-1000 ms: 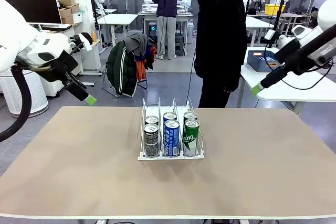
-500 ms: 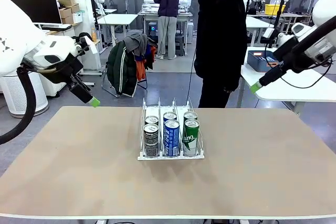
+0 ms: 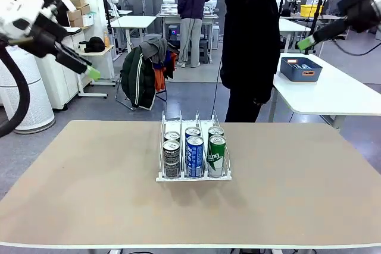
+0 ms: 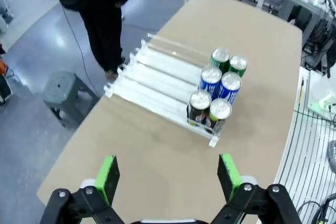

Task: Fill the beverage cans into the dispenser.
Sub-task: Pick up the Sprite handed by the human.

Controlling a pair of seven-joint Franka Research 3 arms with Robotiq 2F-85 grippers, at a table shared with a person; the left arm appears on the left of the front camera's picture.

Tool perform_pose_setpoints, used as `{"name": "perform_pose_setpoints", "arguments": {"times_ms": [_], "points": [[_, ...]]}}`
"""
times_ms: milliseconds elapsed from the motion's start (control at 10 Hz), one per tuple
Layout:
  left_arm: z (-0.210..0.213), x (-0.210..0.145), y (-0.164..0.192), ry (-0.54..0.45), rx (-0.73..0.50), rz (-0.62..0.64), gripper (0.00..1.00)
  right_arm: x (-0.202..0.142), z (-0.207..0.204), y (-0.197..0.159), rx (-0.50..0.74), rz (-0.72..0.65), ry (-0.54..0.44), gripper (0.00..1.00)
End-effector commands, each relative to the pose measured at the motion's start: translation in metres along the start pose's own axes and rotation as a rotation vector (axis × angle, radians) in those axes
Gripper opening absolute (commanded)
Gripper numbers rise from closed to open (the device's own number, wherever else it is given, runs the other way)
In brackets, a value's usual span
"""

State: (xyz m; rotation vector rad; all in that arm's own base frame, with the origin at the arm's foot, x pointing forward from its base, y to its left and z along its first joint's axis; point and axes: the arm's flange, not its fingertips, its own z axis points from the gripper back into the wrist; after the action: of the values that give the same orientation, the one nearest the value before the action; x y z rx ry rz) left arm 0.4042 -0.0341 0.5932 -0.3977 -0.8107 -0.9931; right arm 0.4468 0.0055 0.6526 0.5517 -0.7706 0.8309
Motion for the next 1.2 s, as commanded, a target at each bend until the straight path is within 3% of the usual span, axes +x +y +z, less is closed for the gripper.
{"name": "perform_pose_setpoints", "arguments": {"times_ms": [0,500,800,900,1100], "points": [[0.015,0.009,0.002,-0.014,0.021,-0.041,1.0,0.01,0.023,-0.018,0.013,0.002,-0.041,1.0],[0.065,0.054,-0.027,0.066,0.253,-0.064,1.0,0.054,0.072,-0.006,-0.179,-0.032,-0.046,1.0],[0.066,0.063,-0.031,0.11,0.27,-0.051,1.0,0.055,0.074,0.007,-0.261,-0.043,-0.006,1.0],[0.071,0.063,-0.032,0.063,0.258,-0.075,1.0,0.061,0.081,-0.005,-0.189,-0.014,-0.057,1.0],[0.071,0.063,-0.032,0.063,0.258,-0.075,1.0,0.061,0.081,-0.005,-0.189,-0.014,-0.057,1.0]]}}
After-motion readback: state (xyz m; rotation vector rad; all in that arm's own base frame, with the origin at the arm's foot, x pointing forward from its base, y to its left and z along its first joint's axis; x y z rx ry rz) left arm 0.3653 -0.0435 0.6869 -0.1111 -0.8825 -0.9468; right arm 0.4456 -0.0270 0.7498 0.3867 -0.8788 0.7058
